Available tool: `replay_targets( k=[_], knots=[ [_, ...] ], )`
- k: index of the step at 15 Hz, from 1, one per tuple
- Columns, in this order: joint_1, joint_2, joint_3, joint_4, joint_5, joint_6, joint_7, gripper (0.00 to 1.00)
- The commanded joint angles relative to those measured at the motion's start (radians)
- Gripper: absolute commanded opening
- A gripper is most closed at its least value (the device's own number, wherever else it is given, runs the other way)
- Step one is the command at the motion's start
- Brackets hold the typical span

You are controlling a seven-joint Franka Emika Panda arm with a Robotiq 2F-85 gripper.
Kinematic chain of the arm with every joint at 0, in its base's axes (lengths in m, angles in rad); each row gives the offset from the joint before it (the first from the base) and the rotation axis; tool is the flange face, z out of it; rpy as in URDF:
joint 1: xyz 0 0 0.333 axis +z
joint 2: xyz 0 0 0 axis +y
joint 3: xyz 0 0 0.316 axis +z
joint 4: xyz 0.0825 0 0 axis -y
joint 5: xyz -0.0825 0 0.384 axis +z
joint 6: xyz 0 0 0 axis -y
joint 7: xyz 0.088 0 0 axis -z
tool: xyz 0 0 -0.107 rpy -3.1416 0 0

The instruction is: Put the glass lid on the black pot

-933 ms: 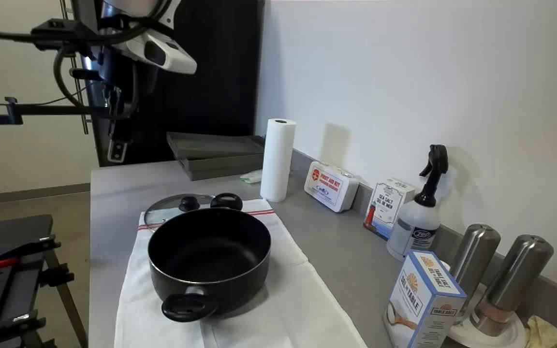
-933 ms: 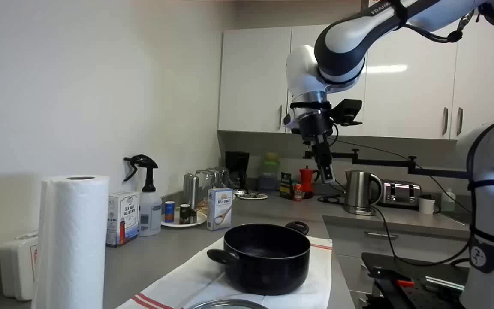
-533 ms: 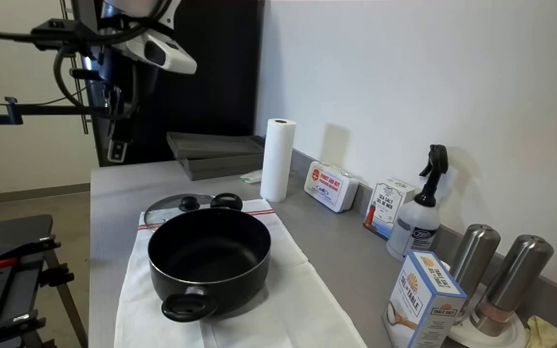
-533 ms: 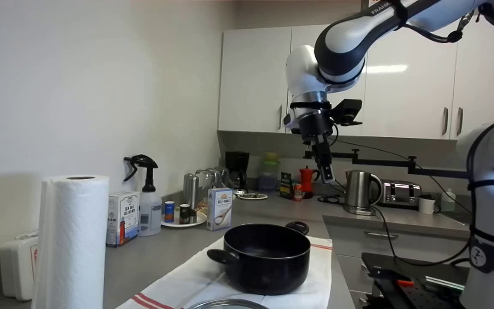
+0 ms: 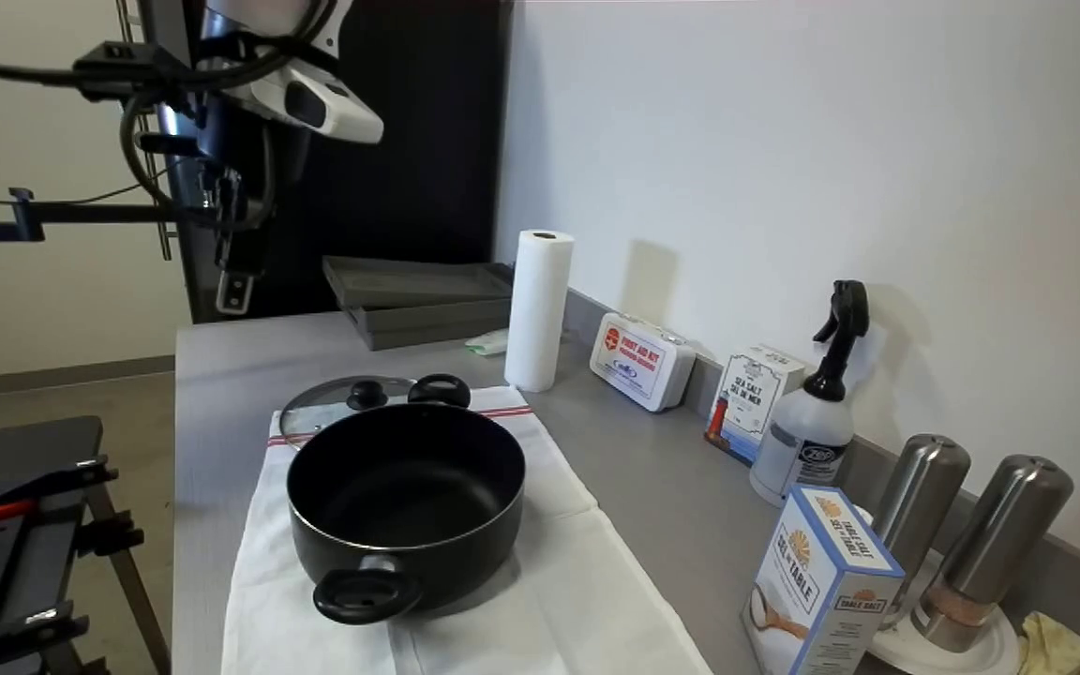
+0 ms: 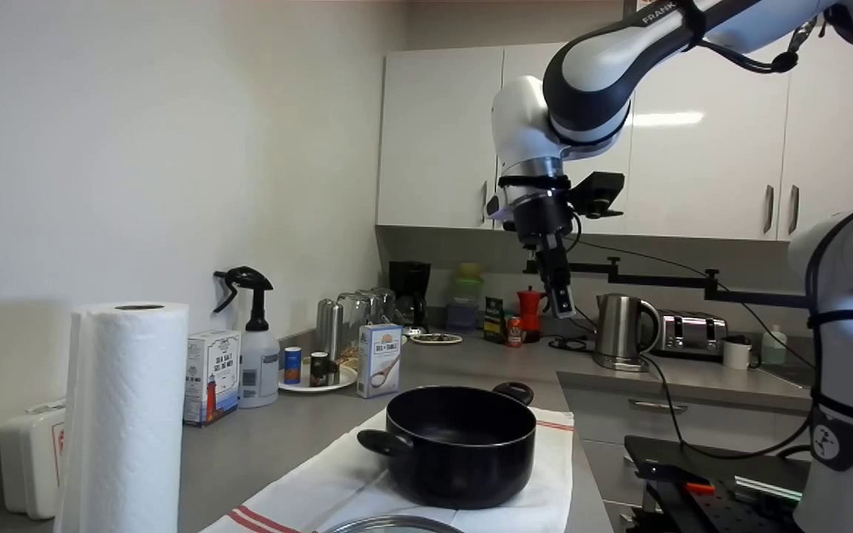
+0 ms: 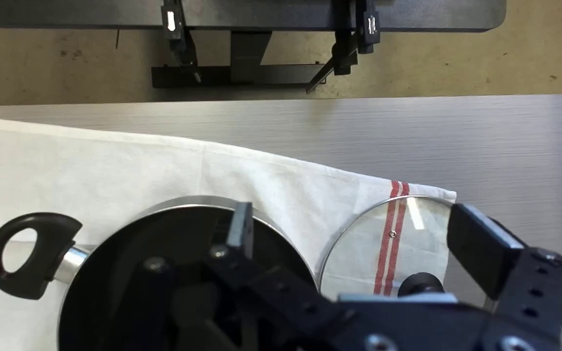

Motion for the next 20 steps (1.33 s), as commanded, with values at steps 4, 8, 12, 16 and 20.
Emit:
replay_targets(
  k=[4,8,12,16,20],
  knots=[
    [0.043,0.105,0.101,0.018,-0.016,0.151,0.020,1.00],
    [0.081,0.216,0.155,0.044,-0.029,0.254,0.007,1.00],
    [0.106,0.337,0.193,0.090,-0.079,0.353,0.009,1.00],
    [0.121,0.451,0.209,0.145,-0.124,0.460,0.001,1.00],
    [0.126,0.552,0.216,0.192,-0.131,0.574,-0.010,1.00]
  ],
)
